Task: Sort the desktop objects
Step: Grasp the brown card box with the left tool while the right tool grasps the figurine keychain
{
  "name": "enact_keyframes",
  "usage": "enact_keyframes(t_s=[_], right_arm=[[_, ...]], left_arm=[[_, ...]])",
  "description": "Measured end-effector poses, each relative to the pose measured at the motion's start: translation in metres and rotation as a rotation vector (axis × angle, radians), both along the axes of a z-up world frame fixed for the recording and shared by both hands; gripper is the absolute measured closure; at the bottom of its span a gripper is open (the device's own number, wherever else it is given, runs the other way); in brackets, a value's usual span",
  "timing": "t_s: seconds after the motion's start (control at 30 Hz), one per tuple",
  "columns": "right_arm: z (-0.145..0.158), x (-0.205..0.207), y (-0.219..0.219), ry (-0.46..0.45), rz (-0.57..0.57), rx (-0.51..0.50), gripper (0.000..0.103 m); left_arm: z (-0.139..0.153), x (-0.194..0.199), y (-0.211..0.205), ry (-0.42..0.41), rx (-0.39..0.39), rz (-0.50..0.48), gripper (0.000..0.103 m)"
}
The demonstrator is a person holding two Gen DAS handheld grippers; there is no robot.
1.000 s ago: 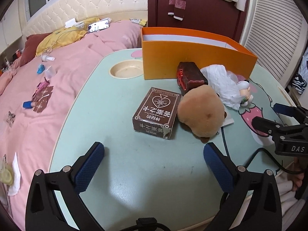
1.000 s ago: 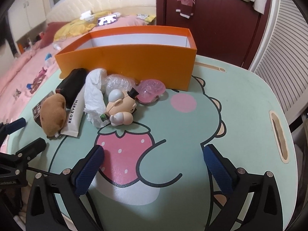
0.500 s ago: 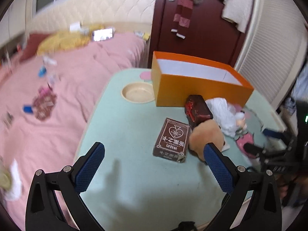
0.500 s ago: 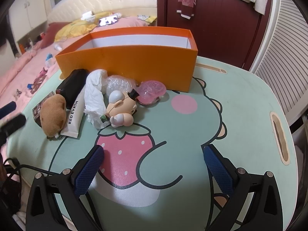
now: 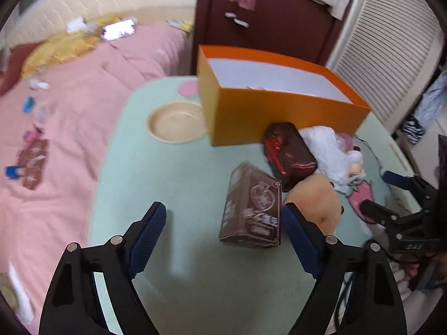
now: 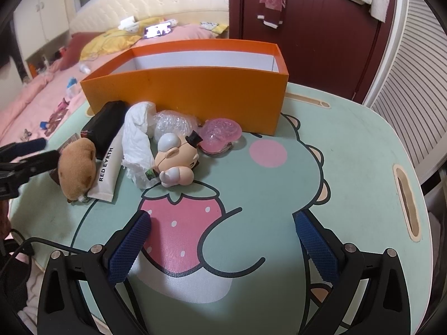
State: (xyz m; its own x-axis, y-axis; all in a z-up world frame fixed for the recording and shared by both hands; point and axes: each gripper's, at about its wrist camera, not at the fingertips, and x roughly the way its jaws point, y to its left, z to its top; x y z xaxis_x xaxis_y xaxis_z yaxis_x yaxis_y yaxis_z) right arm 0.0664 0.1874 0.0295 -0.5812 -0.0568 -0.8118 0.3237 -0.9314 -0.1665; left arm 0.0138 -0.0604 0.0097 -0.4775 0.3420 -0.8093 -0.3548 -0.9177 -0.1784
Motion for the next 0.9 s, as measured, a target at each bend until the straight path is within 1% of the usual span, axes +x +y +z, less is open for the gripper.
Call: enact_keyframes(t_s=[0.03, 0.1, 0.13, 0.2, 0.23, 0.27, 0.33, 0.4, 0.5, 0.63, 0.77, 0.83, 0.87, 0.9], right_arm=[[0.0, 0.0, 0.0, 0.0, 0.0, 0.0, 0.0], [0.0, 0.0, 0.0, 0.0, 0.0, 0.0, 0.0], [0.0, -0.001, 0.001, -0.001, 0.001, -0.002, 0.0], [0.002, -0.002, 0.003, -0.004, 0.001, -0.005, 0.0], [0.002, -0.002, 0.003, -0.005, 0.0, -0.005, 0.0], [0.002, -0.002, 0.002, -0.006, 0.0, -0.005, 0.0], [0.002, -0.003, 0.004, -0.005, 0.002, -0.004, 0.0], [0.001, -0.004, 0.004, -0.005, 0.003, -0.004, 0.0], [0.001, -0.005, 0.004, -0.008, 0.002, -0.003, 0.0], [0.004, -0.006, 0.004, -0.016, 0.009, -0.013, 0.0], [0.023, -0.002, -0.001, 0.064, 0.067, -0.063, 0.0], [0.033, 0.0, -0.004, 0.106, 0.097, -0.089, 0.001], [0.035, -0.003, -0.007, 0.109, 0.102, -0.096, 0.003], [0.035, -0.009, -0.009, 0.094, 0.101, -0.119, 0.011]], left_arm=[[-0.002, -0.002, 0.001, -0.002, -0.002, -0.001, 0.019], [-0.004, -0.003, 0.004, 0.032, -0.04, 0.003, 0.019], [-0.004, -0.003, 0.006, 0.048, -0.06, 0.0, 0.021], [-0.004, -0.002, 0.011, 0.079, -0.099, -0.005, 0.05], [-0.003, 0.0, 0.013, 0.089, -0.113, -0.007, 0.082], [-0.002, 0.001, 0.014, 0.098, -0.126, -0.008, 0.082], [-0.001, 0.002, 0.012, 0.088, -0.112, 0.002, 0.082], [0.002, 0.005, 0.007, 0.096, -0.095, 0.03, 0.082], [0.01, 0.009, 0.0, 0.129, -0.056, 0.058, 0.082], [0.017, 0.014, -0.004, 0.174, -0.026, 0.07, 0.082], [0.02, 0.017, -0.004, 0.2, -0.014, 0.067, 0.082], [0.019, 0.017, -0.003, 0.194, -0.01, 0.058, 0.082], [0.018, 0.017, -0.003, 0.189, -0.009, 0.056, 0.082], [0.017, 0.016, -0.002, 0.184, -0.009, 0.054, 0.082]])
